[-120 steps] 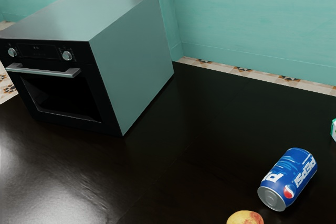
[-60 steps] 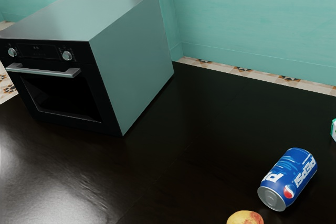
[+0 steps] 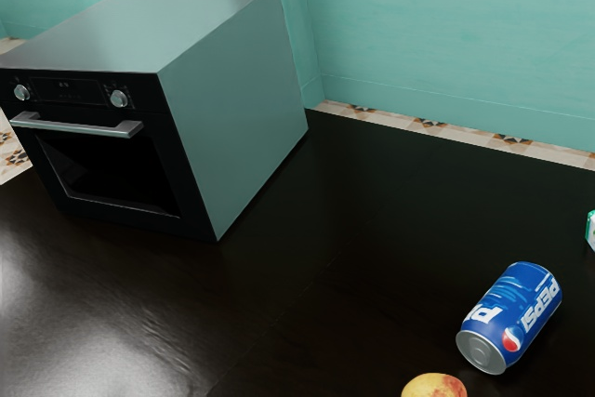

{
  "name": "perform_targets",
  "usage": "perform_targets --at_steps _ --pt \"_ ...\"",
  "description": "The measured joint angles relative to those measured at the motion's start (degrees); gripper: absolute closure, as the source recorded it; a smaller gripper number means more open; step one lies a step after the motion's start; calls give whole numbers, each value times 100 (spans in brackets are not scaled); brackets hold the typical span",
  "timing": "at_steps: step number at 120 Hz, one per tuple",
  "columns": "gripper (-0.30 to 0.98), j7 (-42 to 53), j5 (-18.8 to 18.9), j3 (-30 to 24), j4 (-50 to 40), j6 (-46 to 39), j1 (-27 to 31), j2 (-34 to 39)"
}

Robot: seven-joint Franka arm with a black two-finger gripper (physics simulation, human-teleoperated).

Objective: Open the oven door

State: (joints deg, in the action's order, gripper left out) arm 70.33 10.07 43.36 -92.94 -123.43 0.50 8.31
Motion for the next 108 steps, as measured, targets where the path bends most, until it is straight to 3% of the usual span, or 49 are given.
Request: perform_targets --at_steps 23,41,74,108 --pt "0 494 -1009 13 4 -96 16 -20" --pt "0 980 -1582 15 -15 -109 17 -16" --pt "0 2004 -2118 10 -114 -114 18 5" --pt "0 3019 -2305 -6 -170 -127 9 -32"
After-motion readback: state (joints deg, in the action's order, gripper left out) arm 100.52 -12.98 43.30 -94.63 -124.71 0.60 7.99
